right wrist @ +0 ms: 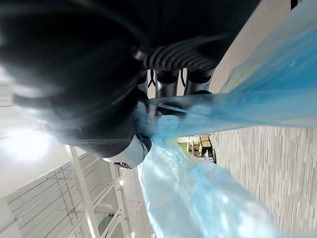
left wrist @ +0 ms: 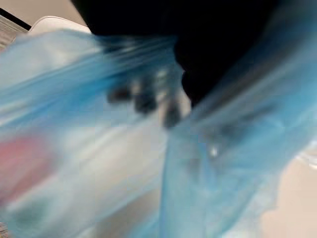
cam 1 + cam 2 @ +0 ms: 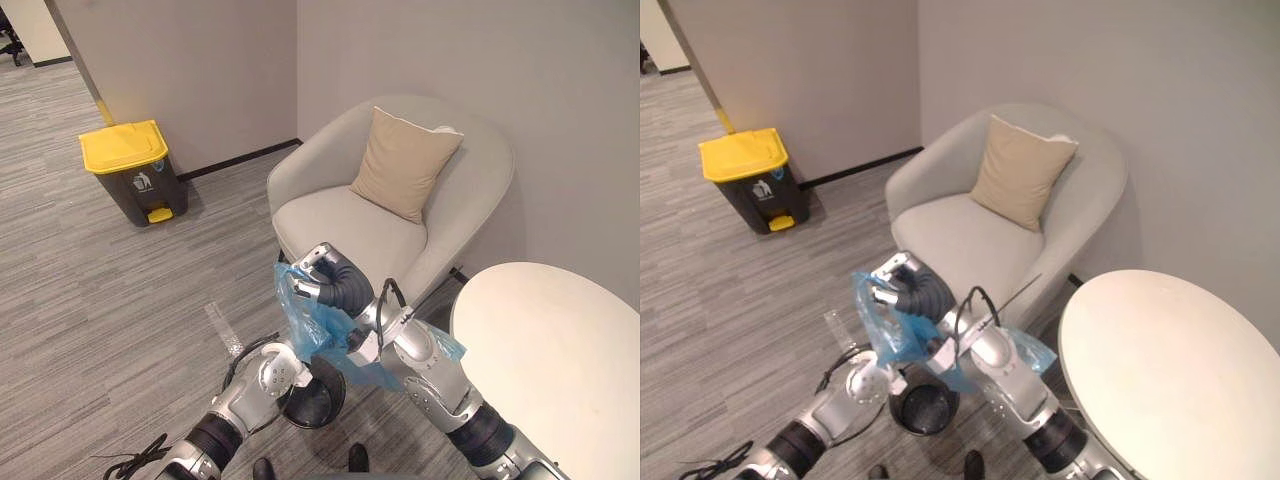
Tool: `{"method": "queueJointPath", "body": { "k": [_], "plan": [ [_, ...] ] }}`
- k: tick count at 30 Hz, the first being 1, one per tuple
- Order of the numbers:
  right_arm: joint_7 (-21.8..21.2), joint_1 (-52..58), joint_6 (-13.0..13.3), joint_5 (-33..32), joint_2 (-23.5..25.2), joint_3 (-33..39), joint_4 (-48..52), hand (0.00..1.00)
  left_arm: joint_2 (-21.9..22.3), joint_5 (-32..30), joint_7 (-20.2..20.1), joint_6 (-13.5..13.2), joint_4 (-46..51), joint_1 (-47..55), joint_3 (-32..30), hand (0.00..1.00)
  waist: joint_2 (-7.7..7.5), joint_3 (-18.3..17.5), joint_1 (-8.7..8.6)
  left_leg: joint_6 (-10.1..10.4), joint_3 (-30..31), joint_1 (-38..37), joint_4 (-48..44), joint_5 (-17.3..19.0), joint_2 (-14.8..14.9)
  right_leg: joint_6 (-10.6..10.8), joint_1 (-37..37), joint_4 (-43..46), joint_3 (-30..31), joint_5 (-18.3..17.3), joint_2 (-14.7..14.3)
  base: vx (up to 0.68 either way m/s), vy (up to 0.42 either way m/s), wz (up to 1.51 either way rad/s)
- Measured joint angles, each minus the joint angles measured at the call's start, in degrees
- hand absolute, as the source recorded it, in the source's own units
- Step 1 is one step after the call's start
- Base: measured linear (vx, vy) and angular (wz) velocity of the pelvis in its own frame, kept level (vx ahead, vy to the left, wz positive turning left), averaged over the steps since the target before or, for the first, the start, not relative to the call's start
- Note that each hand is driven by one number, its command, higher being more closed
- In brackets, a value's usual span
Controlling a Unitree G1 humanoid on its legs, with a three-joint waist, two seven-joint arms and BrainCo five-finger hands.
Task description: Gather rubbish on tea table into small bin, then transfer packed bag to large trash can.
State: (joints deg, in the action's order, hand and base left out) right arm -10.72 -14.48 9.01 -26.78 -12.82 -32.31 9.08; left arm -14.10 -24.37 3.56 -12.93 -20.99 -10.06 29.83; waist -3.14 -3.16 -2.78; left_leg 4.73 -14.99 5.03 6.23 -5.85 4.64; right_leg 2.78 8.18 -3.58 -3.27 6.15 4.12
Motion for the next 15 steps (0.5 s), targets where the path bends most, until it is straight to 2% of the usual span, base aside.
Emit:
{"method": "queueJointPath", "body": {
  "k": [4,5,10,12,15],
  "plan": [
    [0.10,3.08,0.31,5.38,0.56,3.14,-1.22,1.00,1.58,2.18,-0.08,0.71,0.02,2.14,-2.72,1.00,0.02,0.01,0.00,-0.01,0.08,-0.02,0.03,0.02,-0.10,0.20,-0.03,0.13,-0.07,-0.14,0.12,0.00,0.000,0.00],
    [0.11,4.13,0.55,7.15,0.49,3.73,-1.38,0.00,1.71,2.41,-0.08,0.96,0.03,2.52,-3.23,1.00,0.02,0.01,0.01,-0.01,0.10,-0.02,0.03,0.02,-0.11,0.21,-0.03,0.15,-0.09,-0.16,0.17,0.00,0.000,0.00],
    [2.31,7.61,1.49,19.22,0.46,7.09,-4.60,0.00,2.36,5.88,0.12,1.60,1.38,3.79,-6.75,1.00,0.03,0.02,-0.02,-0.01,0.29,-0.11,0.05,0.02,-0.12,0.55,-0.15,0.24,-0.24,-0.39,0.35,0.00,0.000,0.01],
    [5.04,9.23,1.96,27.65,0.43,9.00,-6.00,0.00,2.85,7.91,0.86,1.76,3.45,4.94,-8.52,1.00,0.05,0.04,0.00,-0.01,0.61,-0.09,0.05,0.02,-0.09,0.75,-0.30,0.25,-0.59,-0.54,0.47,0.00,0.000,0.06],
    [8.04,10.28,2.45,35.39,0.42,10.61,-6.03,0.00,3.50,8.79,1.38,1.92,3.61,5.88,-10.41,1.00,0.05,0.04,0.00,-0.02,0.74,-0.11,0.05,0.01,-0.10,0.79,-0.37,0.27,-0.70,-0.56,0.60,0.00,0.000,0.01]
  ]
}}
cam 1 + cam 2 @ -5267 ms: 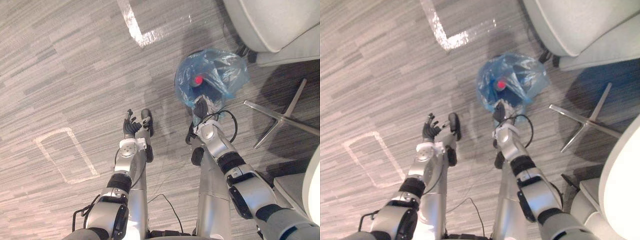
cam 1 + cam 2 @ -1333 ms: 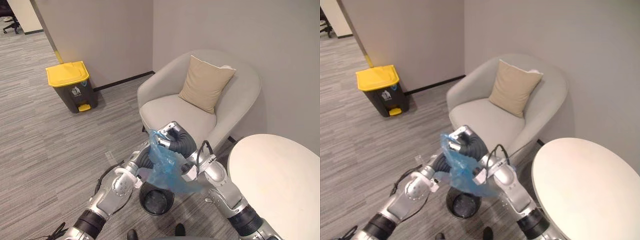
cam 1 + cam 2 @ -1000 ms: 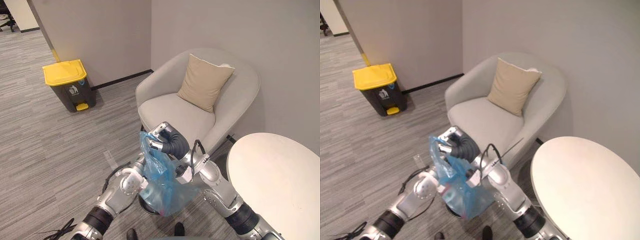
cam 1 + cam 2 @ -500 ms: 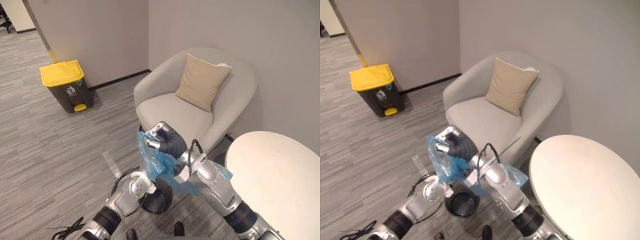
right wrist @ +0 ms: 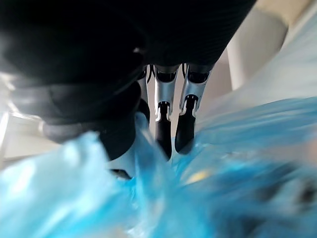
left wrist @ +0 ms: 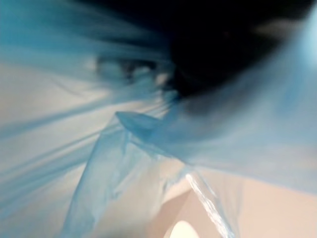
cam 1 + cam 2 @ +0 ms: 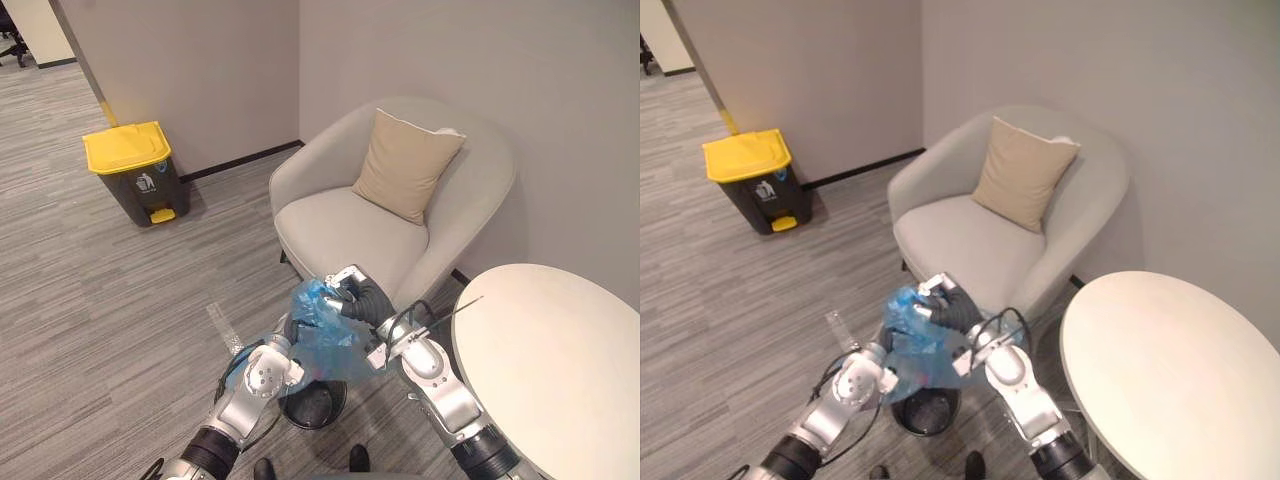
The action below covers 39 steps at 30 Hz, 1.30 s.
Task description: Gather rubbish on tea table into small bin, then transfer packed bag to large trash can.
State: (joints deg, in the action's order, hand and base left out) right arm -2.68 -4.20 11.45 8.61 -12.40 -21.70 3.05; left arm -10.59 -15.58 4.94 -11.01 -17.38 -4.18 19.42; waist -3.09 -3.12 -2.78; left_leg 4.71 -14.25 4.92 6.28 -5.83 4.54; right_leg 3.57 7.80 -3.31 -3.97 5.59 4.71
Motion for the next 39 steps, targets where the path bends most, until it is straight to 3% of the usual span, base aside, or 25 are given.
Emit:
{"method": "queueJointPath", "body": {
  "k": [7,13,18,25,34,39],
  "plan": [
    [7.29,1.98,1.56,16.35,-1.60,3.16,0.00,0.00,0.22,1.58,1.46,0.18,-0.16,3.10,-3.00,1.00,0.00,0.00,0.00,0.00,0.23,0.00,0.00,0.00,-0.06,-0.02,-0.14,0.00,-0.24,0.02,0.13,0.00,0.000,0.00],
    [10.80,7.64,1.46,18.44,-0.14,9.95,-0.09,0.00,1.57,4.08,2.23,0.26,-2.19,6.81,-7.42,1.00,0.17,0.12,0.06,-0.01,0.64,-0.05,0.00,0.01,-0.09,-0.04,-0.40,0.00,-0.62,-0.04,0.20,0.00,0.000,0.03],
    [12.14,9.63,0.69,13.53,5.61,19.93,-6.09,0.00,3.06,8.74,2.18,2.32,-8.58,10.08,-12.54,1.00,0.93,0.64,-0.05,0.49,0.77,-0.67,0.00,0.51,-0.39,0.12,-1.15,-0.16,-0.91,-0.34,-0.05,0.00,0.000,0.00],
    [9.83,10.57,-3.28,-0.32,8.21,28.27,-29.05,0.00,4.66,16.16,0.58,5.46,-21.86,11.85,-21.74,1.00,2.23,1.63,0.89,0.38,0.98,-0.98,0.00,1.03,-0.40,-0.07,-2.22,-1.09,-1.42,-0.52,-0.04,0.02,-0.004,0.03],
    [9.49,7.90,-6.61,-3.89,8.49,31.92,-52.35,0.00,5.21,16.91,-0.66,6.81,-35.82,11.64,-25.54,1.00,2.75,4.52,2.30,0.15,-0.36,-4.46,-0.33,1.66,-0.57,0.18,-4.62,-0.43,0.01,-0.96,-0.01,0.04,0.003,-0.07],
    [9.65,6.06,-7.79,-6.48,9.93,32.20,-53.38,0.00,7.03,17.27,-0.65,6.84,-37.20,10.79,-27.32,1.00,2.19,7.97,3.20,-0.46,-3.63,-5.03,-1.24,2.20,-0.42,0.53,-1.23,5.45,2.76,-2.42,0.24,-0.04,0.026,-0.31]
  ]
}}
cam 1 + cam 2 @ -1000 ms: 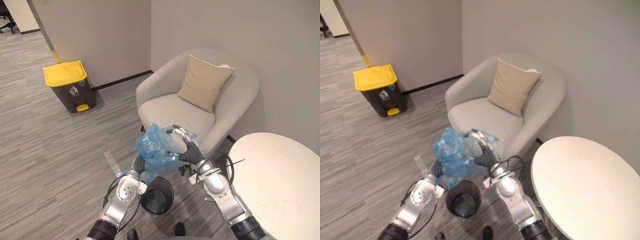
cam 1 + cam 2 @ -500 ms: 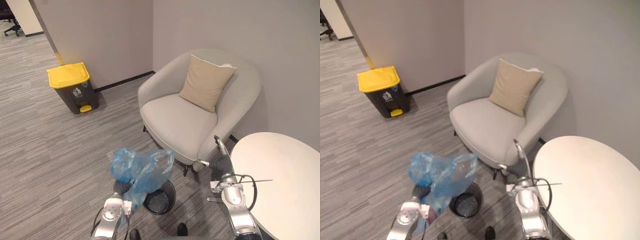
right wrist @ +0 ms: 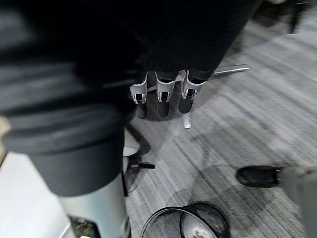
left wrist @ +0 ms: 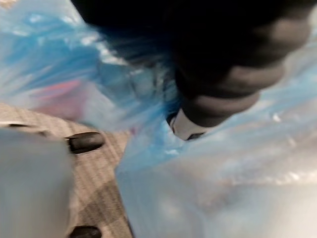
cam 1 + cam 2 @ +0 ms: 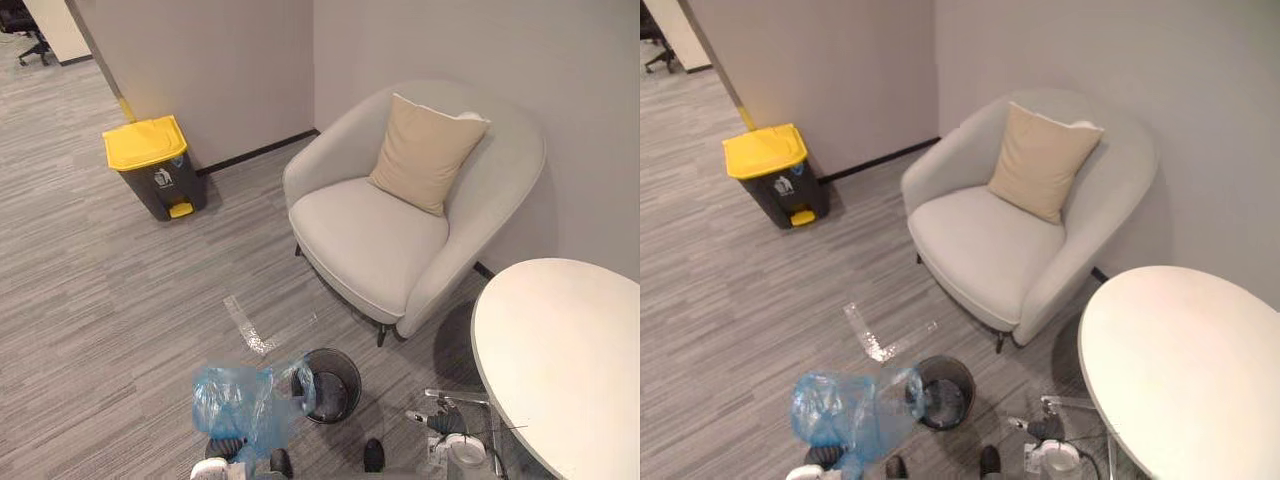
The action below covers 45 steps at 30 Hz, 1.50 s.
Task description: Gather rubbish on tea table into small bin, then transfer packed bag to large trash can.
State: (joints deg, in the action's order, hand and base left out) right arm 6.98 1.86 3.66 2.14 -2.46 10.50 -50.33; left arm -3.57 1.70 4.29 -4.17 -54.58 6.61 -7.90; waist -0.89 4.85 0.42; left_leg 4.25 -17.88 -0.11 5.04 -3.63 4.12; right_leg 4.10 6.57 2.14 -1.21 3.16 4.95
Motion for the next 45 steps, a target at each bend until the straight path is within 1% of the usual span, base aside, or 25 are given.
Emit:
{"method": "queueJointPath", "body": {
  "k": [2,4,5,7,8,9,11,12,13,14,17,20,21,22,23,26,27,28,29,32,37,39,41,42,45],
  "plan": [
    [0.33,0.09,-0.33,-0.05,1.06,-0.05,0.06,0.00,0.09,0.38,-0.05,0.01,0.10,-1.48,-0.01,1.00,-0.87,1.03,-0.05,-0.61,0.13,2.49,-5.13,2.23,0.12,0.35,2.52,5.47,0.10,-2.16,1.01,-0.07,0.004,0.09],
    [0.55,0.40,-0.47,-0.13,1.56,-0.03,0.26,0.00,1.05,0.78,-0.02,-0.08,1.54,-1.91,-0.35,1.00,-0.53,1.13,0.12,-1.62,0.54,5.17,-8.48,4.05,1.24,1.21,4.60,11.11,0.19,-5.06,1.31,-0.07,-0.017,0.27],
    [0.73,0.75,-0.62,-0.59,2.11,-0.04,0.46,0.00,1.31,0.81,0.03,-0.07,2.14,-2.22,-0.68,1.00,-0.18,1.41,0.07,-1.55,2.20,6.29,-10.40,4.47,1.49,-0.02,7.72,25.61,0.03,-10.96,1.69,-0.04,-0.054,0.57],
    [0.80,1.01,-0.93,-1.03,3.02,-0.15,0.48,0.00,1.52,0.84,0.05,-0.01,2.98,-1.66,-0.92,1.00,-1.08,1.06,0.10,-1.28,5.07,7.11,-13.14,4.91,1.32,1.51,7.16,37.22,0.47,-15.24,2.35,0.00,-0.148,0.82],
    [0.83,0.86,-0.86,-1.05,3.64,-0.59,1.52,0.00,1.44,0.88,0.10,-0.01,4.40,-0.98,-1.99,1.00,-3.25,0.35,1.27,-0.76,6.71,10.78,-17.32,4.70,1.06,2.03,5.86,37.31,1.86,-18.25,2.24,-0.01,-0.199,0.67],
    [0.85,0.49,-0.86,-1.06,3.57,-0.54,2.02,0.00,1.65,0.89,0.14,0.00,4.45,-1.38,-2.33,1.00,-3.21,0.62,1.46,-0.61,6.98,11.37,-17.90,4.58,1.09,1.92,5.69,36.62,1.53,-18.62,1.97,-0.07,-0.229,0.49],
    [0.92,-0.43,-0.80,-1.05,2.89,-0.54,3.18,0.00,3.12,1.38,0.33,-0.02,5.15,-1.82,-2.85,1.00,-1.35,0.96,3.21,-0.17,7.62,13.13,-17.58,3.23,2.56,0.81,4.45,31.28,0.46,-19.63,0.11,-0.11,-0.127,0.05],
    [1.20,-1.09,-0.75,-1.15,2.35,-0.60,4.43,0.00,3.78,1.87,0.39,-0.43,5.93,-1.76,-2.48,1.00,-1.19,0.92,4.07,0.72,7.62,14.74,-17.10,1.89,3.14,-1.81,3.83,27.17,-0.68,-22.02,-0.07,-0.17,-0.153,-0.01],
    [1.45,-1.84,-0.45,-1.31,2.34,-0.61,4.52,0.00,3.90,1.93,0.47,-0.40,5.55,-2.26,-2.18,1.00,-0.64,1.24,4.17,1.35,8.19,16.12,-17.13,1.15,3.32,-2.46,4.35,26.11,-1.52,-23.12,-0.16,-0.25,-0.184,0.29],
    [1.88,-2.38,-0.24,-2.22,1.98,-0.61,4.59,0.00,4.38,1.99,0.51,-0.10,5.28,-2.94,-1.56,1.00,0.85,1.88,3.61,1.24,10.05,17.12,-16.05,-0.19,3.56,-2.94,4.84,25.97,-3.57,-22.71,-0.72,-0.27,-0.133,0.59],
    [3.05,-1.07,-0.34,-2.20,2.27,-0.64,4.51,0.00,5.34,1.96,0.51,-0.10,5.35,-3.13,0.55,1.00,2.48,2.19,2.85,0.96,9.77,17.92,-10.71,-1.99,4.91,-4.60,5.26,24.73,-9.18,-21.23,-1.34,-0.23,-0.112,0.83],
    [3.70,-1.06,-0.45,-2.22,2.74,-0.63,4.49,0.00,5.82,1.91,0.61,-0.01,5.51,-4.24,1.00,1.00,1.97,2.75,2.89,-0.06,1.55,19.65,-17.15,-0.77,7.93,-6.70,5.14,21.01,-14.99,-17.58,0.17,-0.12,-0.044,0.77],
    [3.95,-0.96,-0.45,-2.23,2.49,-0.60,4.50,0.00,5.87,1.91,0.59,0.00,5.52,-4.25,1.37,1.00,1.85,2.81,2.79,-0.54,0.62,19.41,-20.89,0.40,8.07,-6.83,5.09,21.01,-16.30,-17.18,0.80,-0.10,0.048,0.97],
    [4.26,-0.74,-0.43,-2.22,2.36,-0.39,4.47,0.00,5.75,1.91,0.63,0.04,5.44,-4.51,2.39,1.00,1.19,3.22,2.58,-1.53,-0.99,18.72,-25.03,5.10,8.30,-6.50,4.69,21.08,-18.78,-16.96,2.27,-0.11,0.109,0.93],
    [4.31,-0.67,-0.45,-2.22,2.44,-0.13,4.34,0.00,5.70,1.91,0.60,0.07,5.36,-4.85,2.63,1.00,1.40,3.25,2.57,-2.28,-2.03,18.30,-27.44,7.24,8.74,-6.31,4.31,21.25,-20.10,-16.84,3.15,-0.11,0.138,1.03],
    [4.20,-0.01,-0.58,-2.22,2.49,0.10,4.08,0.00,5.46,1.83,0.57,0.07,3.89,-5.47,2.87,1.00,1.19,3.43,2.36,-1.70,-6.16,15.45,-30.78,12.56,10.45,-3.69,2.53,20.25,-23.55,-15.87,5.46,-0.07,0.193,0.79],
    [4.15,-0.41,-0.48,-2.22,2.18,0.59,3.24,0.00,4.88,1.78,0.55,0.09,2.82,-5.80,3.03,1.00,1.17,3.66,2.23,-0.95,-6.65,15.12,-28.81,13.34,9.33,-1.49,1.82,18.76,-23.56,-15.63,5.62,-0.06,0.229,0.52],
    [4.07,-1.04,-0.57,-2.22,2.50,0.64,1.53,0.00,4.08,1.76,0.58,0.12,2.12,-5.96,3.76,1.00,0.98,3.59,2.28,-1.15,-6.44,14.87,-26.71,12.98,7.90,-0.76,1.50,17.24,-23.31,-15.22,6.02,-0.07,0.265,0.50],
    [3.82,-1.56,-0.86,-2.22,3.09,0.59,-0.57,0.00,2.55,1.72,0.57,0.27,1.46,-5.97,5.25,1.00,-0.12,2.94,2.14,-1.85,-6.10,13.95,-22.59,11.21,5.18,0.37,0.98,14.17,-22.97,-14.31,6.42,-0.06,0.200,0.48],
    [3.62,-1.96,-1.35,-2.19,2.76,0.71,-3.75,0.00,-0.07,1.63,0.55,0.60,0.90,-5.89,6.28,1.00,-0.25,2.75,1.14,-2.78,-3.04,14.06,-18.43,10.00,0.53,1.74,-0.96,9.46,-22.93,-11.94,7.34,-0.03,0.183,0.70],
    [3.04,-2.57,-2.06,-2.07,2.61,0.77,-5.31,0.00,-1.46,0.69,0.53,0.68,0.44,-4.01,4.77,1.00,-1.10,3.24,1.34,-5.45,-1.99,14.30,-22.09,14.29,-2.92,3.92,-1.62,12.46,-21.79,-14.53,10.74,0.07,0.145,0.25],
    [2.90,-3.20,-2.09,-2.02,2.54,0.78,-5.42,0.00,-2.14,0.73,0.58,0.71,0.41,-3.60,4.51,1.00,-1.70,3.58,1.22,-6.30,-1.27,14.23,-25.29,17.24,-4.31,3.05,-1.50,17.80,-20.96,-16.55,13.04,0.18,0.132,0.24],
    [2.72,-3.65,-2.08,-2.01,2.42,0.73,-5.37,0.00,-2.25,0.76,0.69,0.77,0.32,-3.55,4.59,1.00,-1.71,3.67,0.73,-7.52,0.18,13.87,-27.42,19.41,-5.02,-0.50,1.56,27.63,-17.48,-15.29,14.44,0.22,0.116,0.29],
    [2.63,-3.77,-2.06,-2.02,2.64,0.40,-5.32,0.00,-2.30,0.80,0.74,0.76,0.38,-3.26,4.56,1.00,-1.21,4.09,0.05,-8.13,1.58,12.55,-27.66,20.27,-4.87,-3.40,5.68,36.18,-13.38,-13.36,14.10,0.24,0.113,0.40],
    [2.65,-3.67,-1.90,-2.10,3.18,0.26,-4.99,0.00,-2.47,0.88,1.04,0.77,0.44,-2.88,4.34,1.00,-1.37,4.65,-0.46,-8.65,4.63,8.38,-26.80,22.09,-4.67,-0.56,10.54,42.42,-9.21,-18.28,8.89,0.29,0.026,0.49]
  ]
}}
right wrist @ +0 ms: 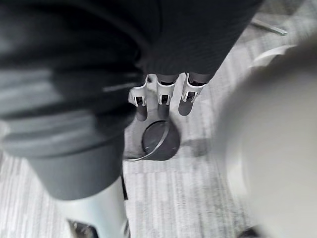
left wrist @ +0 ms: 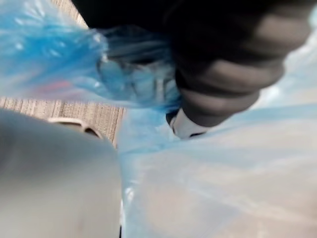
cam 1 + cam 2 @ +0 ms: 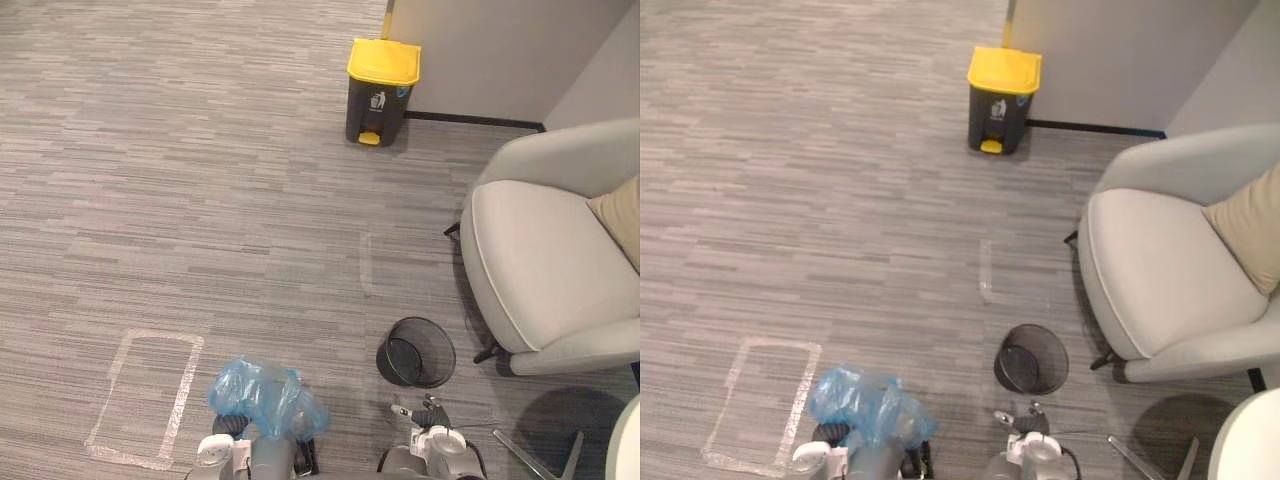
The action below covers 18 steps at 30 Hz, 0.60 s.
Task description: Gather rubbish on tea table into small bin, then transfer packed bag to large trash can.
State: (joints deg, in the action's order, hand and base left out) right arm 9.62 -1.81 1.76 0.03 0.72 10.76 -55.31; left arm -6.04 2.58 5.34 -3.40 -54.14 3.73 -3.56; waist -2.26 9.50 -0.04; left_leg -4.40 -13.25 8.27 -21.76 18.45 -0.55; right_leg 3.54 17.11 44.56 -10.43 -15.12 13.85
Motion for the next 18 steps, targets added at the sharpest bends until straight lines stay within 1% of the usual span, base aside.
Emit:
{"method": "queueJointPath", "body": {
  "k": [1,2,3,4,5,6,7,8,9,10,11,12,13,14,15,16,17,18],
  "plan": [
    [0.00,0.02,0.00,-0.01,-0.19,0.00,0.00,0.00,0.11,0.04,0.08,-0.02,-0.03,-0.08,-0.07,1.00,-0.38,0.26,0.03,0.46,0.44,-1.66,0.46,0.36,-0.09,-0.06,1.25,-1.31,-0.71,-0.62,-1.58,0.41,-0.033,0.49],
    [0.03,-0.02,0.02,-0.02,-0.32,0.09,0.05,0.00,0.34,0.03,0.07,0.00,-0.24,-0.12,-0.07,1.00,-0.21,0.44,-0.02,0.59,1.40,-3.41,0.96,0.79,-0.08,-0.15,2.92,-4.23,-2.73,-0.67,-3.35,0.36,-0.029,0.34],
    [0.03,0.02,0.02,-0.02,-0.32,0.09,0.05,0.00,0.42,0.03,0.07,0.00,-0.42,-0.23,-0.08,1.00,-0.14,0.48,-0.06,0.75,1.66,-4.06,1.30,1.06,-0.07,-0.17,3.51,-5.20,-3.49,-0.65,-3.82,0.39,-0.026,0.33],
    [-0.03,0.07,0.18,-0.02,-0.46,0.22,0.32,0.00,0.64,0.02,0.06,0.01,-0.70,-0.41,-0.38,1.00,-0.05,0.55,-0.31,1.22,2.42,-6.42,3.21,1.40,-0.07,-0.52,5.49,-9.37,-5.77,-0.05,-5.47,0.43,-0.037,0.30],
    [-0.03,0.11,0.20,-0.02,-0.55,0.32,0.31,0.00,0.64,0.01,0.05,0.01,-0.83,-0.70,-0.41,1.00,0.08,0.66,-0.61,1.47,3.13,-7.78,4.46,1.51,-0.06,-0.95,6.23,-12.33,-7.20,0.85,-6.21,0.57,-0.067,0.45],
    [-0.01,0.30,0.23,-0.01,-0.61,0.66,0.32,0.00,0.53,-0.10,-0.06,-0.03,-0.94,-1.01,-0.32,1.00,0.03,0.62,-1.00,2.38,3.99,-10.25,7.04,1.76,-0.25,-1.63,6.58,-17.50,-8.31,3.65,-7.51,0.52,-0.079,0.42],
    [-0.02,0.75,0.23,-0.01,-0.61,0.93,0.33,0.00,0.48,-0.12,-0.19,-0.04,-1.06,-1.02,-0.25,1.00,-0.06,0.58,-1.19,2.94,4.54,-11.68,8.12,1.95,-0.39,-2.43,6.62,-19.87,-8.26,5.52,-8.22,0.59,-0.102,0.60],
    [-0.14,1.70,0.50,-0.14,-0.76,2.30,0.67,0.00,0.59,-0.16,-0.43,-0.01,-1.91,-1.05,-0.37,1.00,0.18,0.51,-1.69,3.97,6.36,-14.72,9.31,2.45,0.18,-8.84,5.37,-21.27,-7.92,10.61,-9.41,0.63,-0.107,0.41],
    [-0.04,1.51,0.60,-0.03,-0.76,3.49,0.82,0.00,1.32,-0.20,-0.53,-0.04,-2.21,-1.16,-0.56,1.00,1.56,0.25,-1.75,5.09,6.58,-15.04,8.65,2.21,1.66,-8.82,4.40,-21.11,-9.22,10.05,-9.95,0.64,-0.109,0.47],
    [-0.05,1.34,0.58,-0.04,-0.71,4.25,1.02,0.00,2.32,-0.22,-0.64,-0.06,-2.09,-1.60,-1.21,1.00,2.11,0.36,-1.79,7.86,6.07,-14.23,5.42,0.64,2.53,-9.73,2.52,-21.22,-10.64,8.42,-9.88,0.63,-0.119,0.32],
    [-0.16,1.68,0.42,-0.05,-0.83,4.56,1.10,0.00,3.78,-0.22,-0.72,-0.04,-2.00,-2.02,-1.87,1.00,2.71,0.62,-2.18,9.36,5.68,-13.49,0.27,-1.48,2.87,-10.02,0.26,-21.01,-11.53,7.63,-9.81,0.49,-0.096,0.40],
    [-0.23,2.37,0.30,-0.07,-0.85,4.61,1.95,0.00,4.91,-0.21,-0.78,-0.04,-1.33,-1.89,-2.35,1.00,2.83,0.68,-2.39,9.29,5.54,-12.06,-5.87,-4.10,3.30,-10.03,-1.97,-21.14,-11.96,7.20,-9.87,0.70,-0.115,0.32],
    [-0.20,2.98,0.40,-0.10,-0.49,3.32,3.47,0.00,6.11,-0.23,-1.01,-0.11,-0.27,-1.29,-2.48,1.00,2.75,0.73,-2.33,9.44,4.02,-7.53,-19.02,-8.88,5.87,-9.77,-7.03,-24.17,-11.48,6.75,-10.65,0.56,-0.049,0.13],
    [-0.20,3.06,0.38,-0.11,-0.12,2.69,3.99,0.00,6.54,-0.25,-1.11,-0.16,0.42,-1.06,-2.82,1.00,2.68,0.70,-2.19,9.06,2.73,-5.67,-24.73,-8.12,7.40,-9.71,-9.07,-25.72,-10.67,6.38,-11.42,0.66,-0.024,-0.08],
    [-0.24,2.98,0.43,-0.14,0.40,2.32,4.77,0.00,7.01,-0.24,-1.15,-0.22,1.43,-0.99,-3.49,1.00,2.78,0.64,-1.82,7.72,0.51,-2.89,-31.03,-5.66,9.30,-9.53,-12.03,-27.89,-9.41,5.67,-12.22,0.41,0.026,-0.44],
    [-0.23,1.98,0.54,-0.16,1.03,2.31,5.04,0.00,7.08,-0.23,-1.17,-0.20,2.56,-1.50,-4.05,1.00,2.23,0.83,-0.81,6.53,-2.06,1.61,-34.58,-2.83,11.39,-9.26,-14.94,-30.27,-7.28,4.97,-12.67,0.46,0.046,-0.66],
    [-0.25,1.30,0.57,-0.16,1.37,2.27,5.17,0.00,7.07,-0.24,-1.18,-0.18,2.97,-2.07,-4.21,1.00,1.87,0.96,0.06,5.70,-3.00,4.34,-33.54,-1.42,12.26,-9.26,-16.00,-31.16,-5.97,4.97,-12.73,0.39,0.091,-0.85],
    [-0.23,0.70,0.51,-0.16,1.85,2.27,5.26,0.00,6.98,-0.24,-1.15,-0.28,4.06,-2.48,-4.57,1.00,1.41,1.24,1.01,5.06,-3.28,7.68,-30.07,-0.04,12.87,-9.22,-17.58,-32.35,-4.08,4.95,-12.36,0.46,0.164,-0.78]
  ]
}}
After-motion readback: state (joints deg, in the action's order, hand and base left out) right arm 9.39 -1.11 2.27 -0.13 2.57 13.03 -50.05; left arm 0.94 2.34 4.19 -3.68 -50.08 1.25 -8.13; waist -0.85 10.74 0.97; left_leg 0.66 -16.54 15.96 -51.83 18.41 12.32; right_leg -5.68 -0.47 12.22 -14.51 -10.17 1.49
